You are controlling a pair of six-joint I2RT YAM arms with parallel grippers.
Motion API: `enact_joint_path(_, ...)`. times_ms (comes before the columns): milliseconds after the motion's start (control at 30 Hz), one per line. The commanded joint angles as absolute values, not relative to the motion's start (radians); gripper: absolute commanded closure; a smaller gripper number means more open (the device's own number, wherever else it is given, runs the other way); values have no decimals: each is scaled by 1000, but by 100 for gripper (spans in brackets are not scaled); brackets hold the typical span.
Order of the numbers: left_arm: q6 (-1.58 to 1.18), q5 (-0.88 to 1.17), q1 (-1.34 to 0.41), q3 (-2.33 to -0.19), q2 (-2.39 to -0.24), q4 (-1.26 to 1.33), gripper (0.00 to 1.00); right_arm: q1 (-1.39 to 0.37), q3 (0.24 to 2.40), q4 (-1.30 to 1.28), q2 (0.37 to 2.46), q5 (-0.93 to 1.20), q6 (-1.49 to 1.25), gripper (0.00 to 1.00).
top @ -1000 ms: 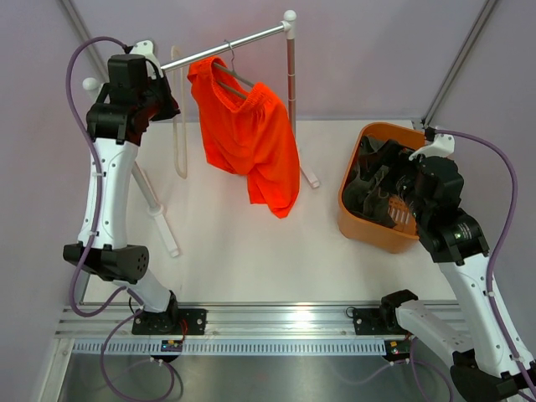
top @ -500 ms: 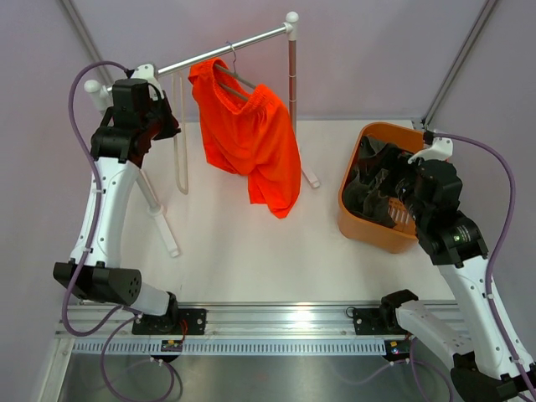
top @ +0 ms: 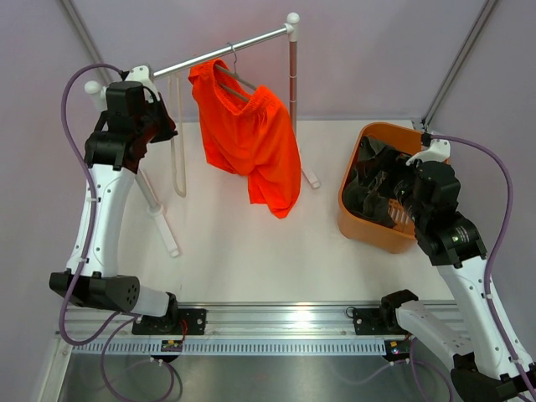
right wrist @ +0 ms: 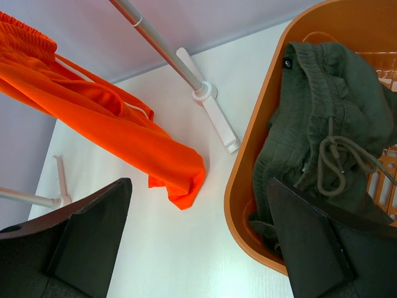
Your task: Remove the shorts from the hanger
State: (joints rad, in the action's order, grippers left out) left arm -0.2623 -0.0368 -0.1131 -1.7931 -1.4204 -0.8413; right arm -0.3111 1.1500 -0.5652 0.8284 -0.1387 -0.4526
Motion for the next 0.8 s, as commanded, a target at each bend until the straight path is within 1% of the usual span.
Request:
enact_joint_path(0,-262,-57,-109,-1801,-1358,-808,92,-308,1150,-531,818,-126,-460,1)
enact_joint_path(300,-264,-52,-109,-1704,-1333,-779,92,-308,1137,-531,808,-126,-465,1)
enact_joint_path(500,-261,-51,-109,-1680,-1351,-772,92,-308,1131,-528,804,-124,-466,0)
enact_joint_path(633,-262,-43,-109,-1677,-1356,-770,95,-308,1120,-525,805,-129,-463,0)
enact_joint_path(700,-262,-38,-110,-1678,-1355,-775,100,-310,1117,-523,807,-129,-463,1)
enact_joint_path(767,-259,-37,-115,-1678,-1336,-776,100,-308,1115,-522,805,-127,-463,0)
